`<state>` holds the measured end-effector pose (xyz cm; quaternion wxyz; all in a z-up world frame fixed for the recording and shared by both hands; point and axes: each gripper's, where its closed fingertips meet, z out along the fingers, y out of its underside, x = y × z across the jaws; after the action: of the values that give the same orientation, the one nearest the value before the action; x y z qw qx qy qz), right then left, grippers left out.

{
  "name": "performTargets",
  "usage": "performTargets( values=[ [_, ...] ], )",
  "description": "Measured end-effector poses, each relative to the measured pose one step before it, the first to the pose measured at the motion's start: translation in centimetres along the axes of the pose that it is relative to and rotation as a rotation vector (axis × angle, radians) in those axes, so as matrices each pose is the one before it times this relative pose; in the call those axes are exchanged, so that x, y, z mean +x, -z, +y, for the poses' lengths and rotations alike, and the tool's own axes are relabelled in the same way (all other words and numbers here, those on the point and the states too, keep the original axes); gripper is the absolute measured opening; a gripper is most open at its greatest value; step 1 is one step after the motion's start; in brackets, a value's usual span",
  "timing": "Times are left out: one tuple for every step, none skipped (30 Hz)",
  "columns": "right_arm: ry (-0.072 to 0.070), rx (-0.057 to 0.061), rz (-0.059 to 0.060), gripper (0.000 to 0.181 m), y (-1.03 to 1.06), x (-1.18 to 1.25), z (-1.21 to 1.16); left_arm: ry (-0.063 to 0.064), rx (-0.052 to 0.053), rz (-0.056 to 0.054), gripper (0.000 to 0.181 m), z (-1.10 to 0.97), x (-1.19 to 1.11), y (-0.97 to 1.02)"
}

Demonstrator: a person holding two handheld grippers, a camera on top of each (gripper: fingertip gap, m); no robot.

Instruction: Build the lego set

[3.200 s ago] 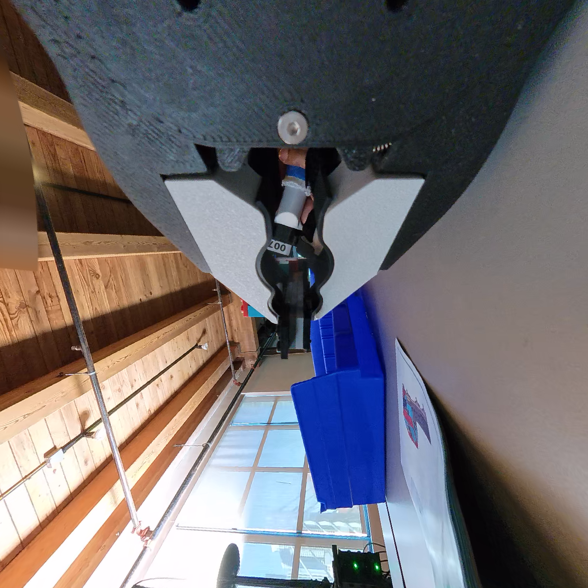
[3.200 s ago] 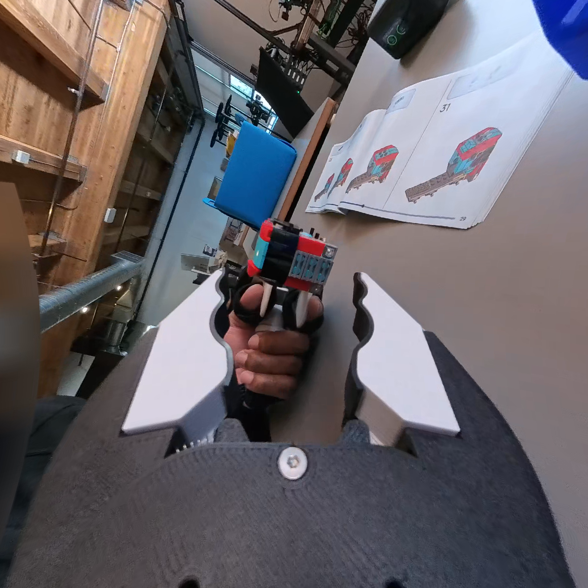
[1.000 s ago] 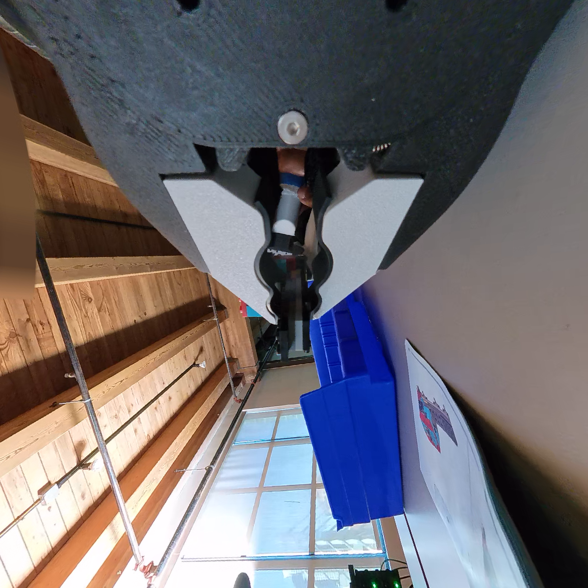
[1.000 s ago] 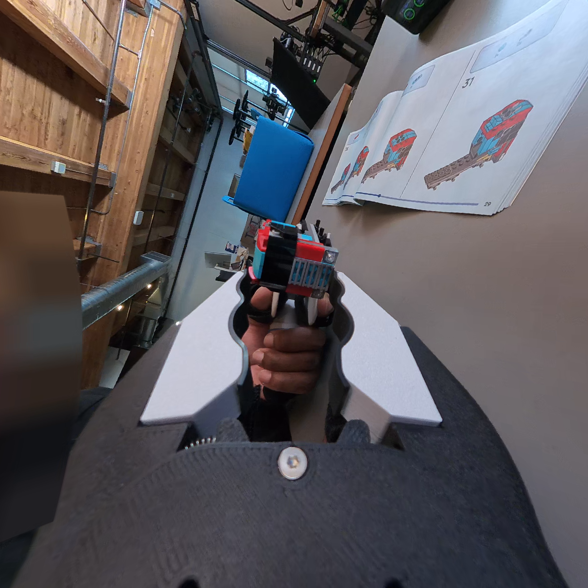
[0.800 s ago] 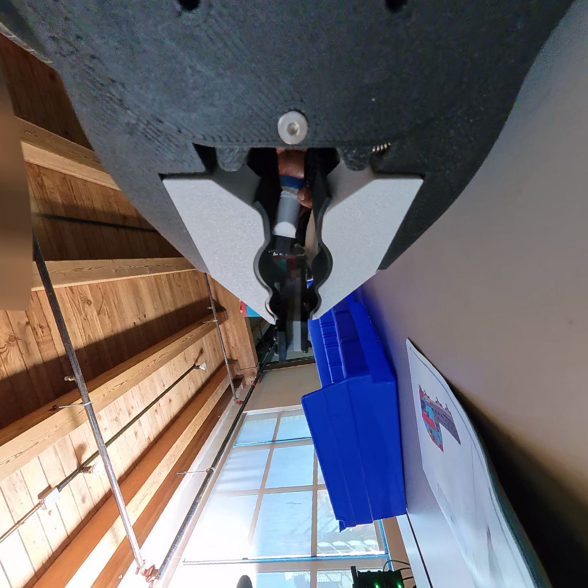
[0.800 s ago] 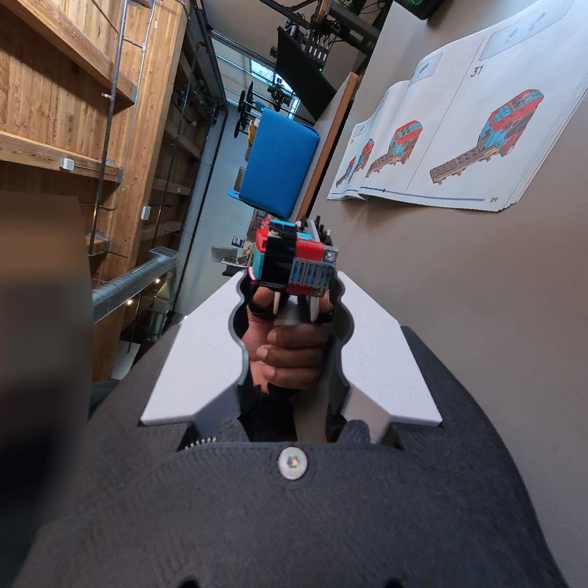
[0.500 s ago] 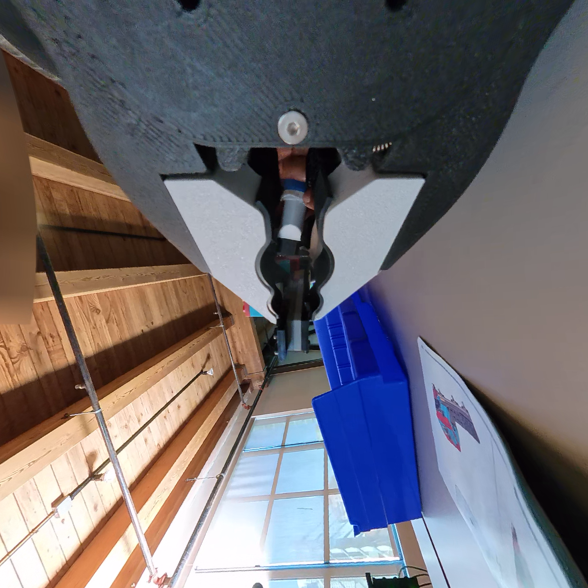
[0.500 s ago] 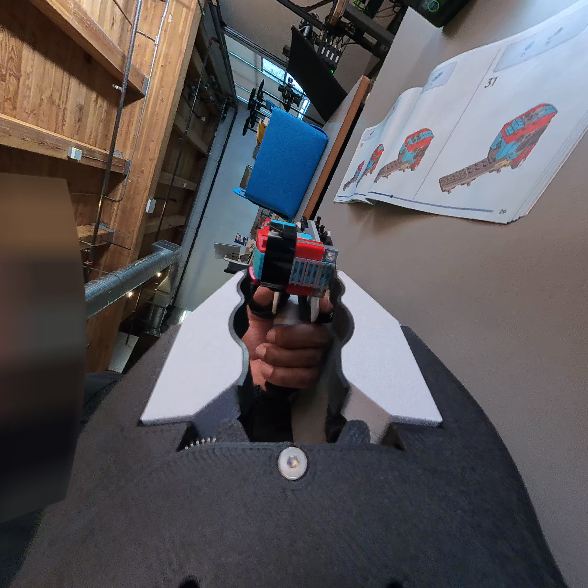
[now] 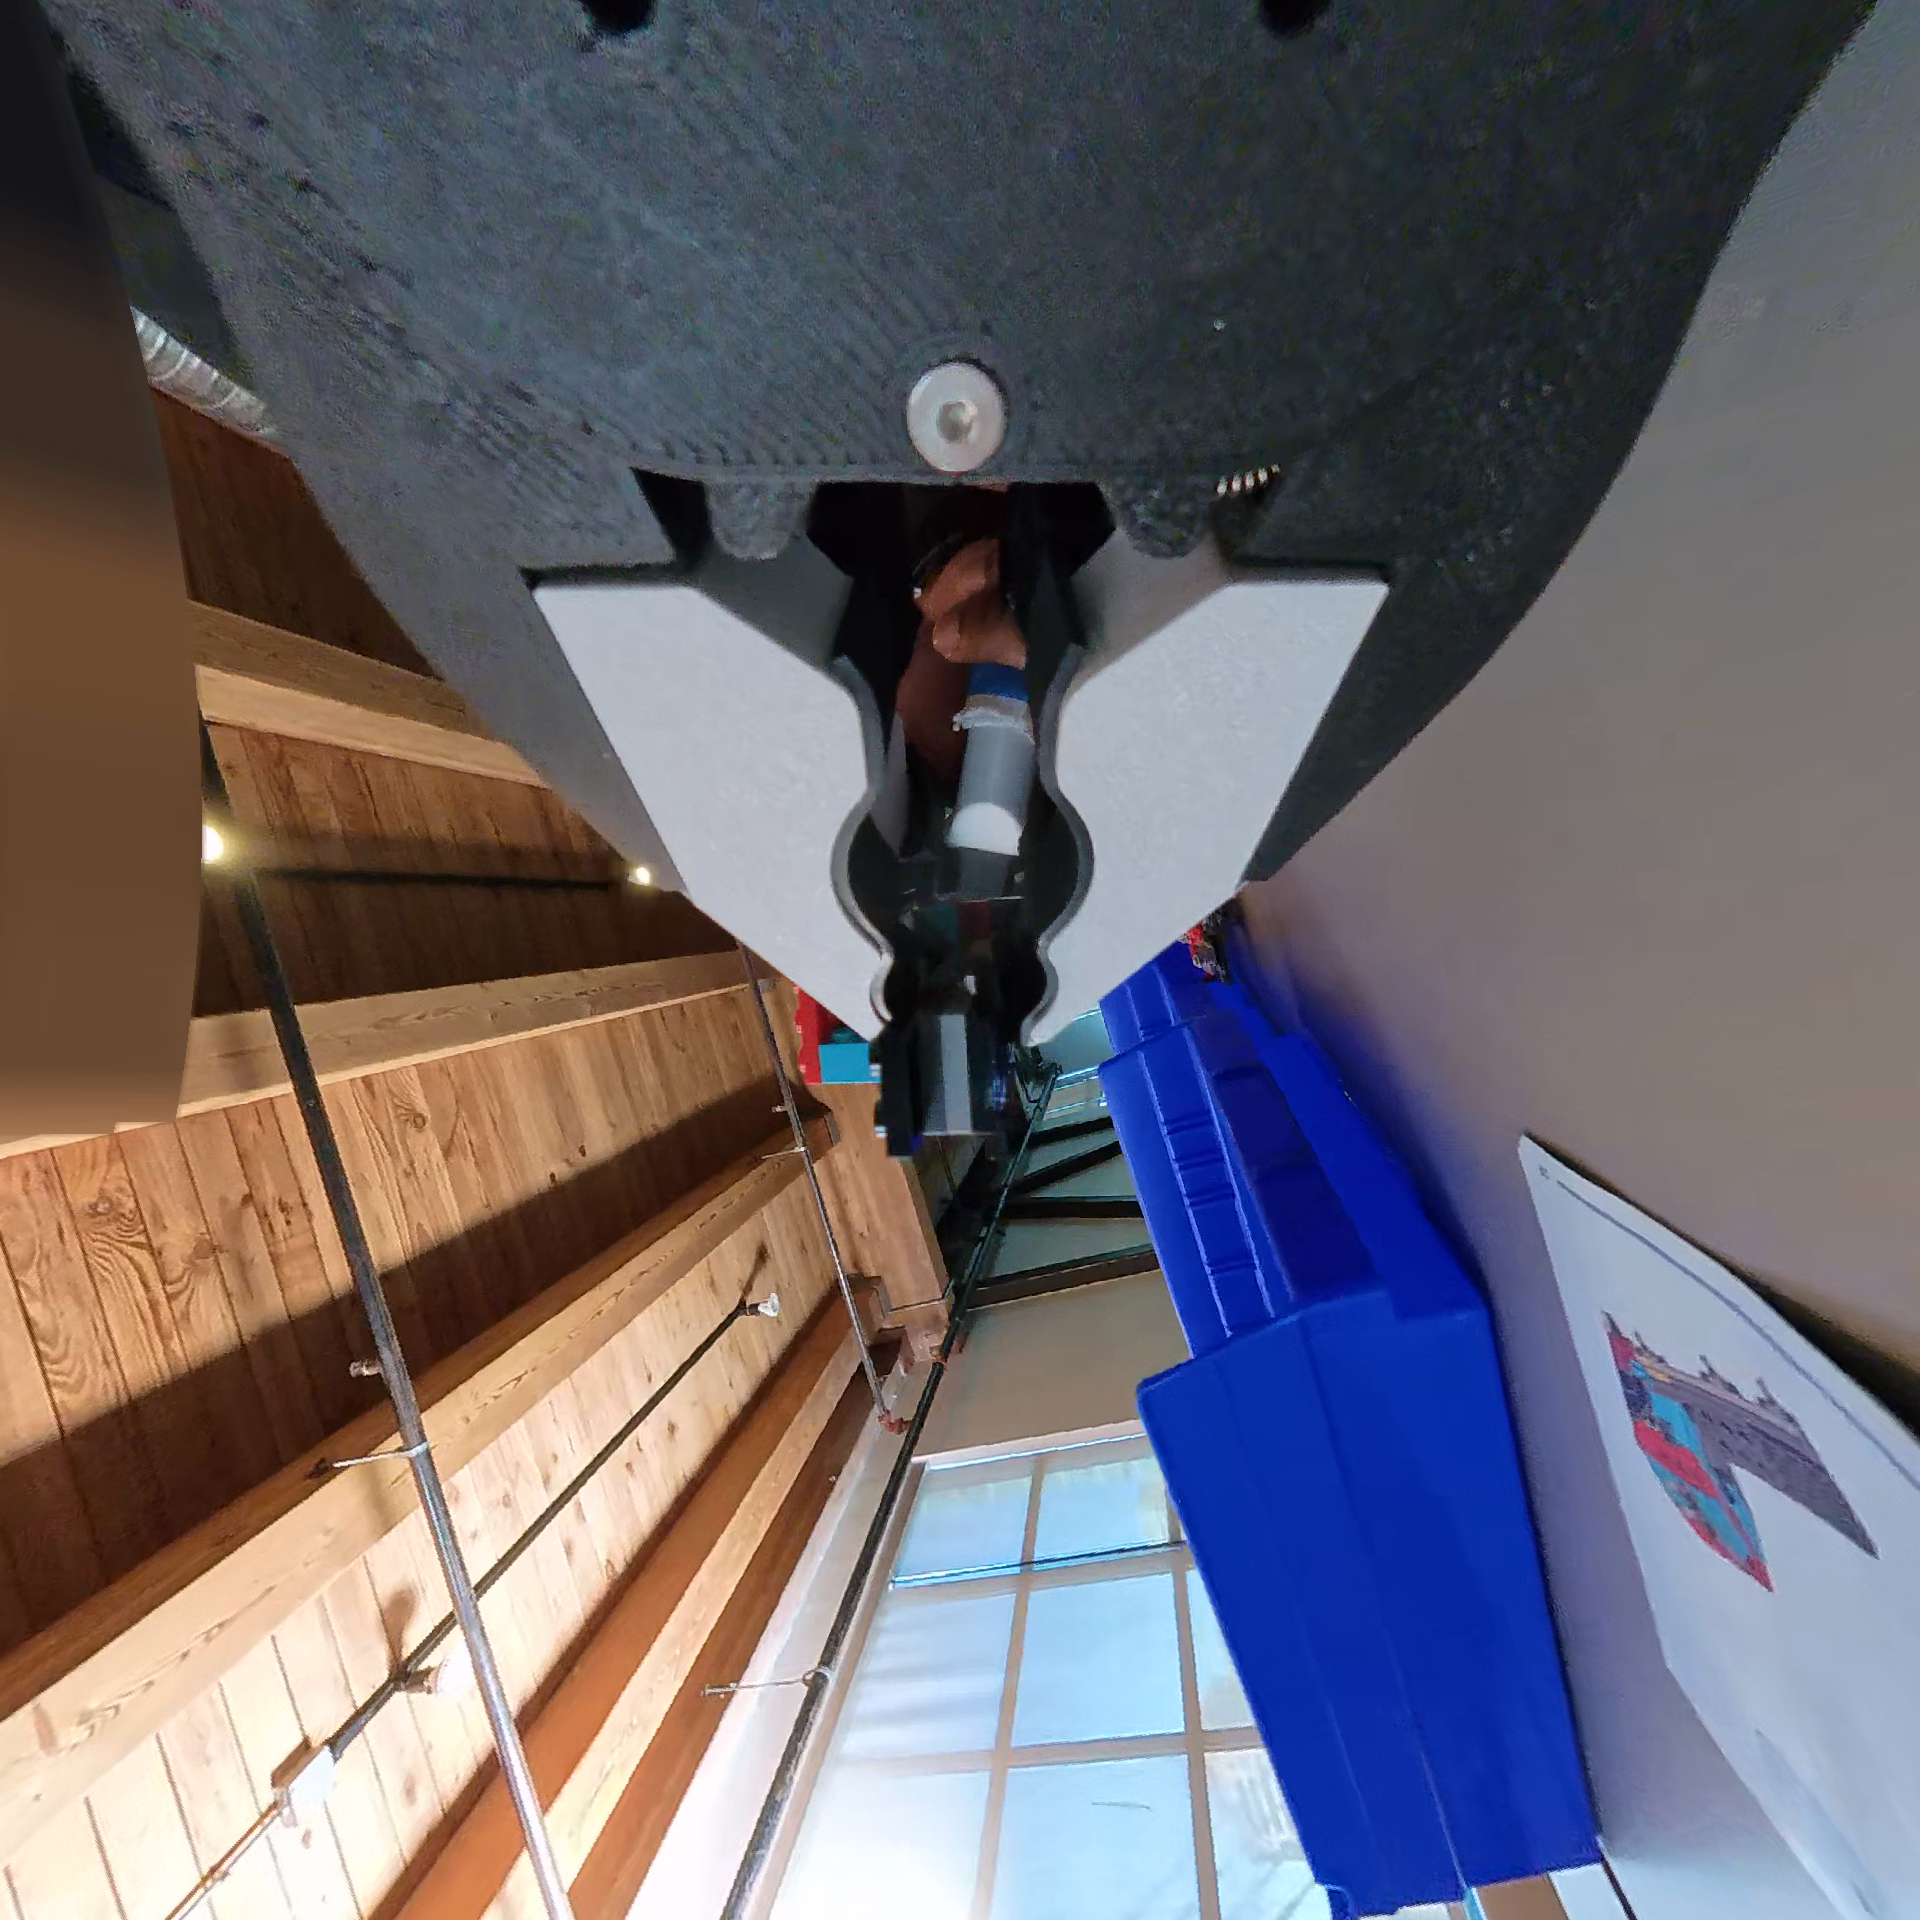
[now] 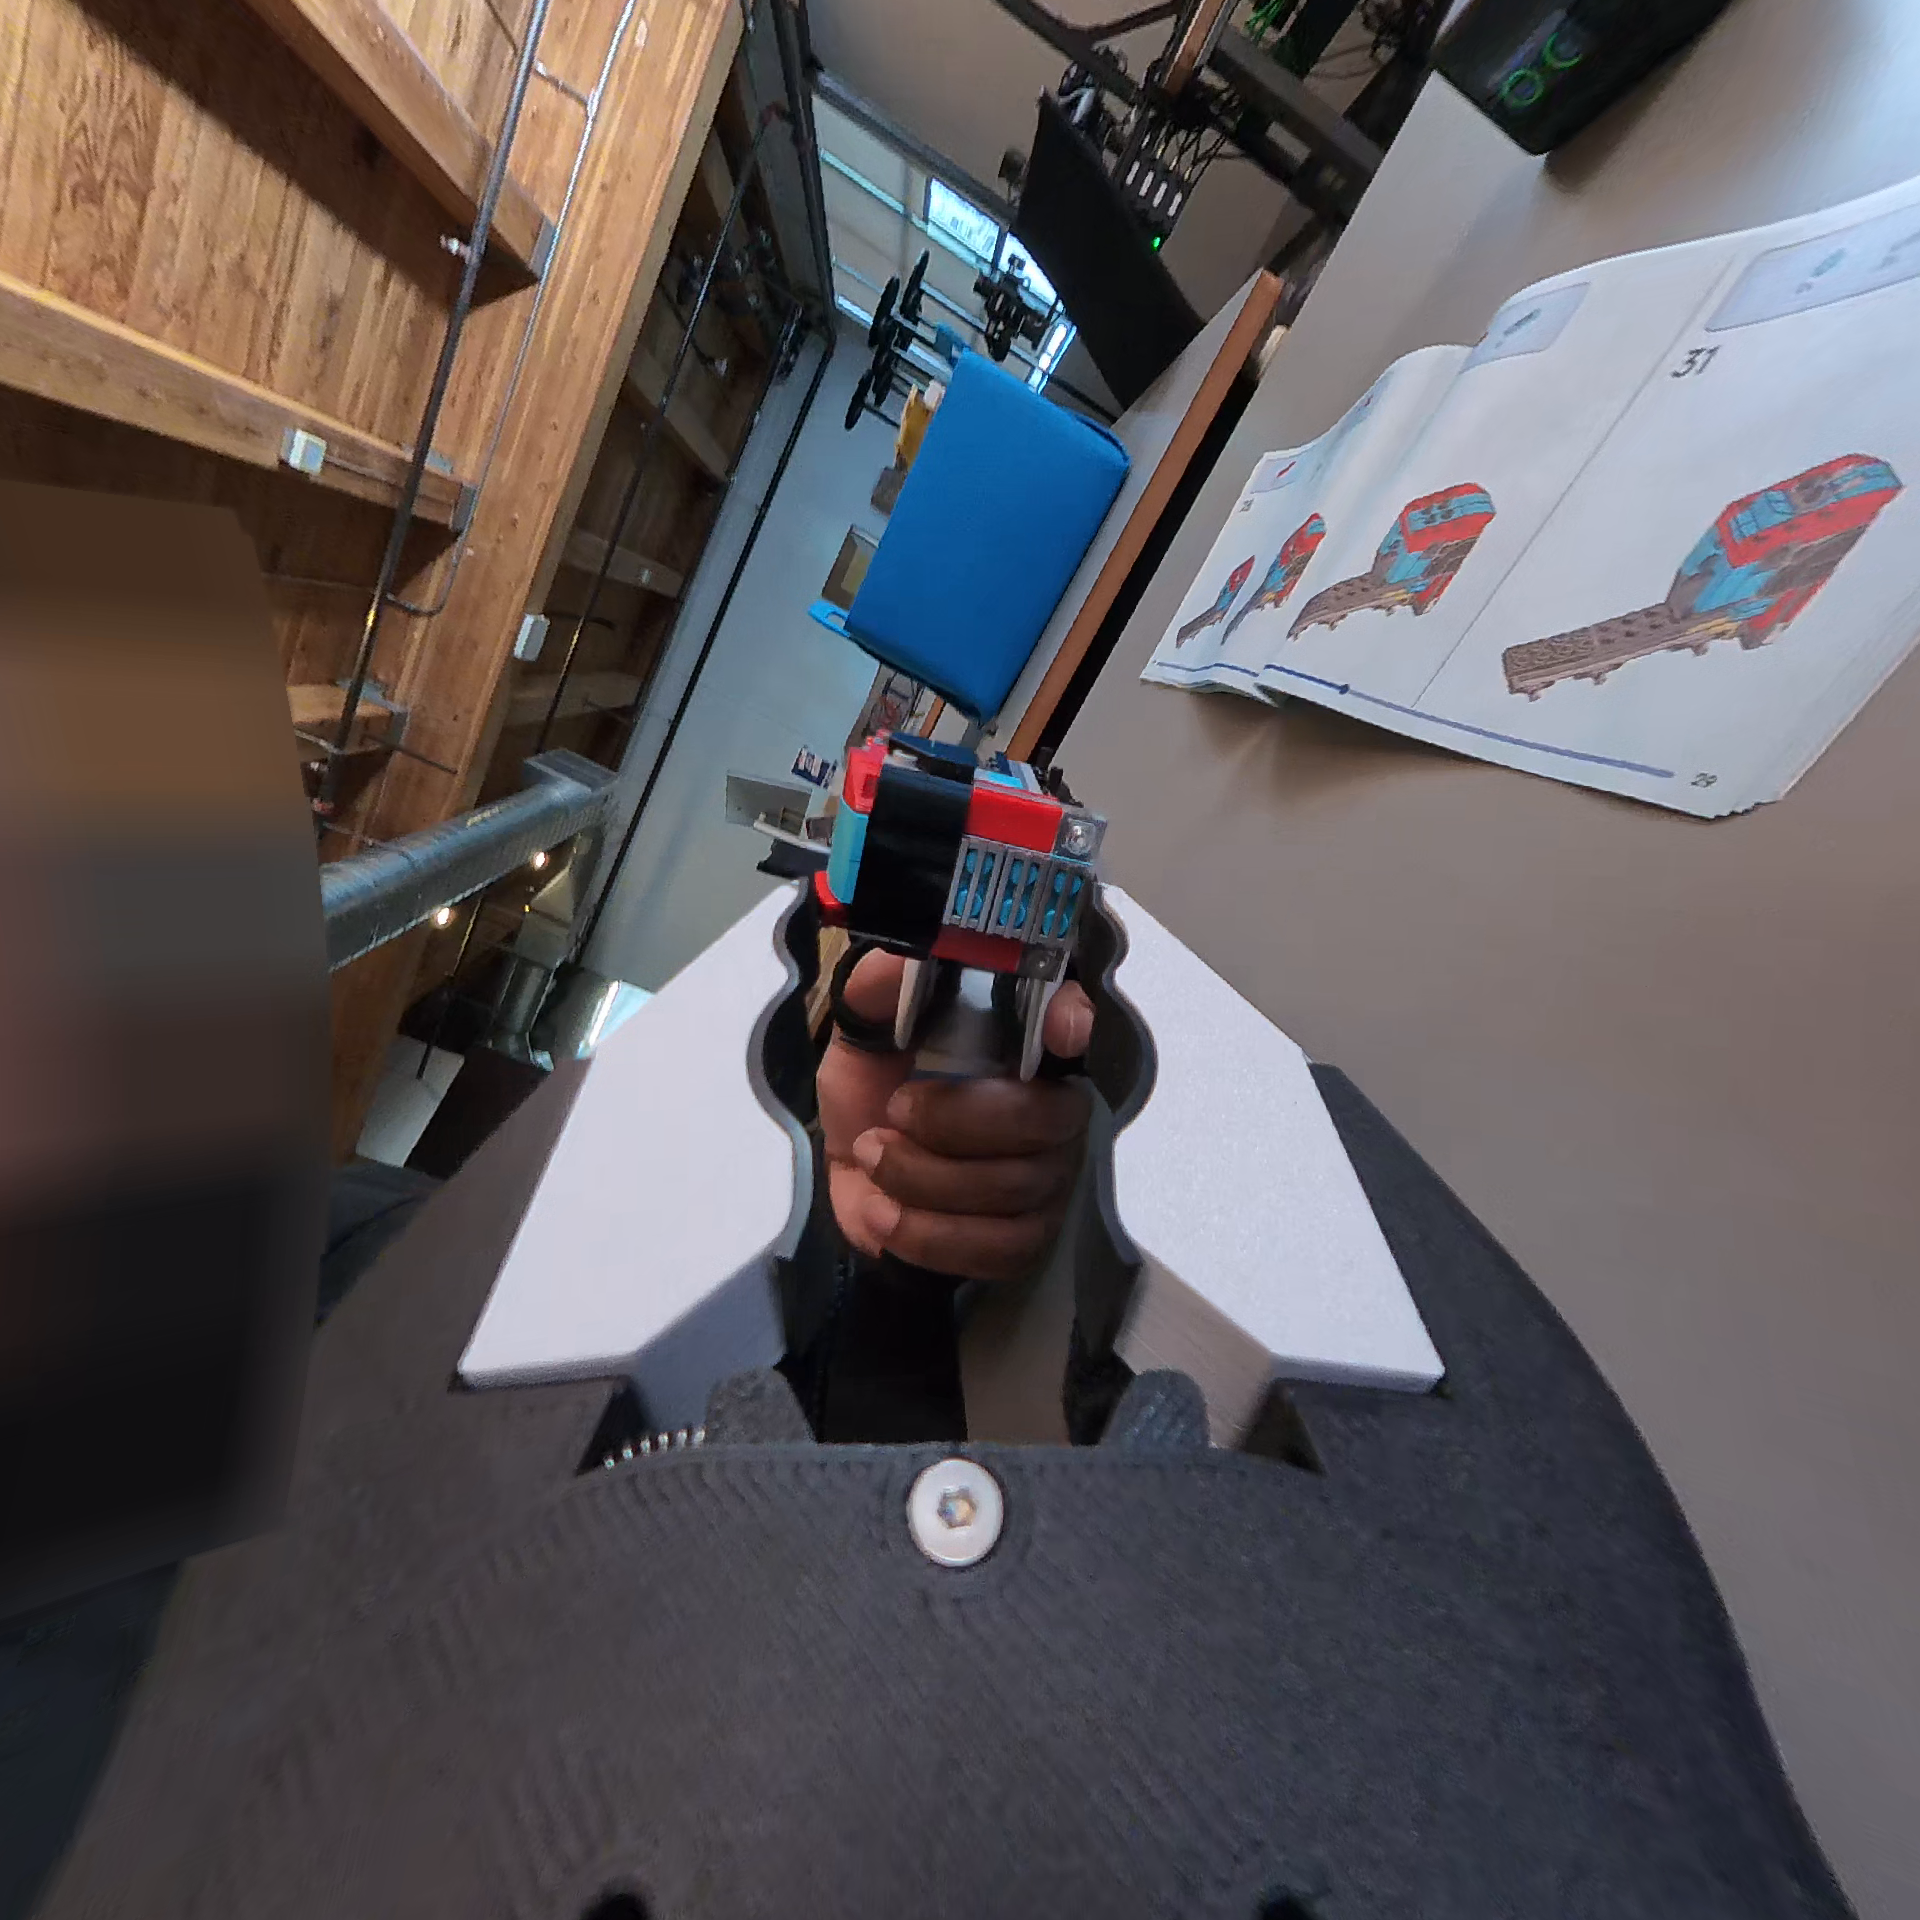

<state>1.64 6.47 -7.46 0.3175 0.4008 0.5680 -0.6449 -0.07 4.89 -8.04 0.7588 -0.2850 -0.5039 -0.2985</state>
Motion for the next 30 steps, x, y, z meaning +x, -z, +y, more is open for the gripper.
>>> performTargets(
  values=[
    [0.0005, -0.0104, -0.0020, 0.049, 0.025, -0.085, 0.074, -0.0073, -0.0046, 0.0020, 0.016, 0.046, 0.063, 0.010],
    [-0.0015, -0.0093, -0.0026, 0.049, 0.029, -0.064, 0.080, -0.0064, -0.0049, 0.0003, 0.016, 0.051, 0.035, 0.015],
    [-0.0024, -0.0079, -0.0033, 0.049, 0.040, -0.071, 0.062, -0.0072, -0.0046, -0.0007, 0.016, 0.065, 0.026, 0.002],
    [-0.0007, -0.0036, -0.0040, 0.050, 0.070, -0.088, -0.007, -0.0079, -0.0052, -0.0001, 0.016, 0.073, 0.050, -0.025],
    [-0.0008, -0.0036, -0.0035, 0.050, 0.063, -0.084, 0.018, -0.0071, -0.0048, 0.0011, 0.016, 0.072, 0.080, -0.038],
    [-0.0033, -0.0034, -0.0035, 0.050, 0.061, -0.079, 0.016, -0.0062, -0.0041, 0.0018, 0.016, 0.071, 0.081, -0.031],
    [-0.0028, -0.0036, -0.0042, 0.050, 0.054, -0.090, 0.029, -0.0058, -0.0044, 0.0027, 0.016, 0.064, 0.076, -0.021],
    [-0.0020, -0.0043, -0.0049, 0.050, 0.048, -0.104, 0.035, -0.0047, -0.0045, 0.0033, 0.016, 0.066, 0.092, -0.020],
    [-0.0040, -0.0052, -0.0055, 0.049, 0.044, -0.122, 0.040, -0.0039, -0.0036, 0.0034, 0.016, 0.046, 0.101, -0.019],
    [-0.0078, -0.0018, -0.0103, 0.049, 0.051, -0.175, -0.001, -0.0031, -0.0025, 0.0052, 0.016, 0.043, 0.106, -0.012],
    [-0.0109, 0.0001, -0.0140, 0.047, 0.058, -0.214, -0.035, -0.0009, -0.0021, 0.0085, 0.016, 0.032, 0.155, -0.017],
    [-0.0114, -0.0001, -0.0139, 0.047, 0.031, -0.203, -0.034, 0.0007, -0.0017, 0.0086, 0.016, 0.029, 0.145, -0.026],
    [-0.0071, -0.0017, -0.0055, 0.046, 0.013, -0.091, 0.019, -0.0010, -0.0010, 0.0052, 0.016, 0.020, 0.104, -0.009],
    [0.0019, -0.0028, 0.0025, 0.047, -0.001, 0.017, 0.038, -0.0021, -0.0005, -0.0004, 0.016, 0.008, 0.011, -0.002],
    [0.0049, -0.0028, 0.0083, 0.046, -0.011, 0.094, 0.047, -0.0010, 0.0007, -0.0043, 0.016, -0.010, -0.068, -0.005],
    [0.0027, 0.0022, 0.0080, 0.046, -0.013, 0.096, -0.003, 0.0015, 0.0019, -0.0041, 0.016, -0.018, -0.083, 0.001],
    [-0.0012, 0.0058, 0.0034, 0.046, -0.006, 0.038, -0.039, 0.0037, 0.0025, -0.0020, 0.016, -0.022, -0.072, -0.006],
    [0.0015, 0.0049, 0.0025, 0.046, -0.019, 0.032, -0.020, 0.0025, 0.0028, -0.0012, 0.016, -0.023, -0.047, -0.010],
    [0.0075, 0.0033, 0.0045, 0.046, -0.020, 0.043, -0.015, -0.0006, 0.0019, -0.0027, 0.016, -0.026, -0.037, 0.000],
    [0.0065, 0.0040, 0.0052, 0.046, -0.014, 0.043, -0.018, -0.0015, 0.0016, -0.0036, 0.016, -0.021, -0.057, 0.002],
    [0.0054, 0.0063, 0.0037, 0.046, -0.028, 0.018, -0.037, -0.0005, 0.0027, -0.0022, 0.016, -0.029, -0.026, 0.000],
    [0.0058, 0.0086, 0.0013, 0.046, -0.032, -0.010, -0.058, 0.0007, 0.0038, 0.0001, 0.016, -0.042, -0.009, -0.014],
    [0.0080, 0.0089, 0.0005, 0.046, -0.030, 0.003, -0.036, 0.0009, 0.0043, 0.0006, 0.015, -0.048, 0.005, -0.004],
    [0.0088, 0.0095, 0.0019, 0.046, -0.015, 0.024, -0.061, 0.0001, 0.0034, -0.0005, 0.015, -0.045, -0.011, -0.007],
    [0.0086, 0.0079, 0.0006, 0.046, -0.021, 0.007, -0.024, 0.0000, 0.0021, -0.0005, 0.015, -0.019, -0.022, -0.002],
    [0.0079, 0.0046, -0.0002, 0.046, -0.029, -0.014, 0.014, 0.0012, 0.0019, 0.0005, 0.015, -0.029, 0.004, 0.014],
    [0.0114, 0.0024, 0.0019, 0.046, -0.026, 0.026, 0.026, 0.0002, 0.0017, -0.0012, 0.015, -0.034, -0.017, 0.019],
    [0.0085, 0.0011, 0.0037, 0.046, -0.029, 0.050, 0.034, -0.0016, 0.0025, -0.0038, 0.015, -0.040, -0.053, 0.017],
    [0.0075, -0.0020, 0.0037, 0.047, -0.047, 0.033, 0.078, -0.0020, 0.0037, -0.0043, 0.015, -0.070, -0.061, 0.023],
    [0.0119, -0.0034, 0.0068, 0.047, -0.044, 0.056, 0.102, -0.0019, 0.0038, -0.0044, 0.015, -0.070, -0.070, 0.026]
  ],
)
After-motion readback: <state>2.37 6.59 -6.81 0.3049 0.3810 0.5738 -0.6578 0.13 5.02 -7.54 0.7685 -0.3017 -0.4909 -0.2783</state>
